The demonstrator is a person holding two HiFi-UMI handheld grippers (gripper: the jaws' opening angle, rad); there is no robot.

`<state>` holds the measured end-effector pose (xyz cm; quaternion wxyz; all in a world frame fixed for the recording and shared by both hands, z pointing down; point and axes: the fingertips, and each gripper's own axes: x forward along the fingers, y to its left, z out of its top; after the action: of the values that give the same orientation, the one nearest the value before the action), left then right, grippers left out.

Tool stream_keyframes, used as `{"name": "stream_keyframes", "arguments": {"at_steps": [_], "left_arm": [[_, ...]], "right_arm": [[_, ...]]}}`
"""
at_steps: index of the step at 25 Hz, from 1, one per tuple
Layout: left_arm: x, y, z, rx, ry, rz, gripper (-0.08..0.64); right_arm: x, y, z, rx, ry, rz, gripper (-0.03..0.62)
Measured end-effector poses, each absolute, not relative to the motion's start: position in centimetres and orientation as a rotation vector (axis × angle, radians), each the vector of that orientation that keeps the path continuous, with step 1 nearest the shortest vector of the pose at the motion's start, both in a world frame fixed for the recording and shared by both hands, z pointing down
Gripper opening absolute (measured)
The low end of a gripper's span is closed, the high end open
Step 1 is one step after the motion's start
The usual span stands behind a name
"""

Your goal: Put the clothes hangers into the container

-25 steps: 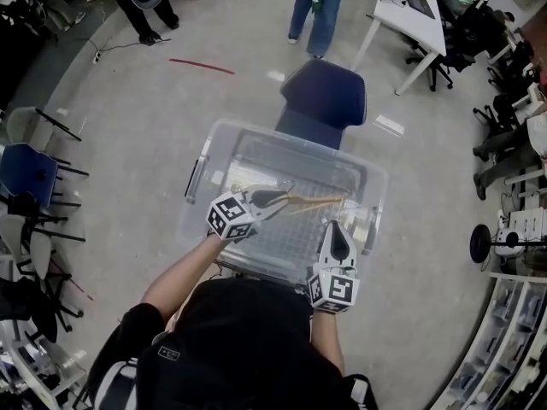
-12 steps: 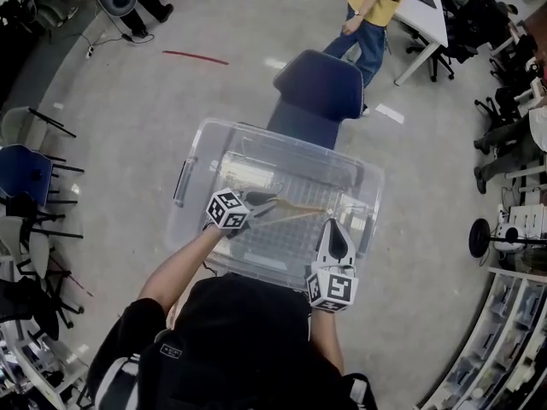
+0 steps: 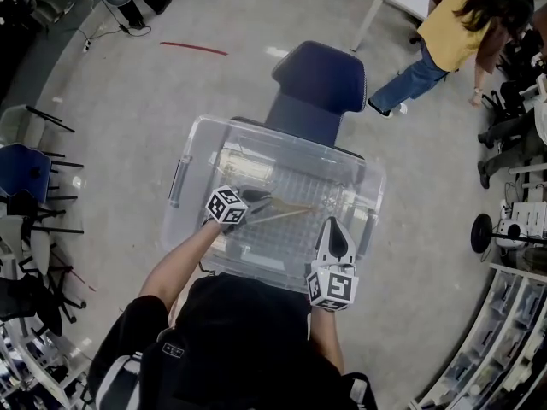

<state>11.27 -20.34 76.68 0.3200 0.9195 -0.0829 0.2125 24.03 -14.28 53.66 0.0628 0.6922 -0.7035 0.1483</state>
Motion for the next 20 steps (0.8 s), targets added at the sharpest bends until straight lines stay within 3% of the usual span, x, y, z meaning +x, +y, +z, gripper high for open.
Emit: {"name": "stream_keyframes", "arguments": {"at_steps": [20], "left_arm": [[11.1, -20.8, 83.6, 2.288, -0.273, 0.692, 0.077]], "right_arm": [[24.6, -15.4, 55.7, 2.07, -2.095, 0.511, 0.013]]}}
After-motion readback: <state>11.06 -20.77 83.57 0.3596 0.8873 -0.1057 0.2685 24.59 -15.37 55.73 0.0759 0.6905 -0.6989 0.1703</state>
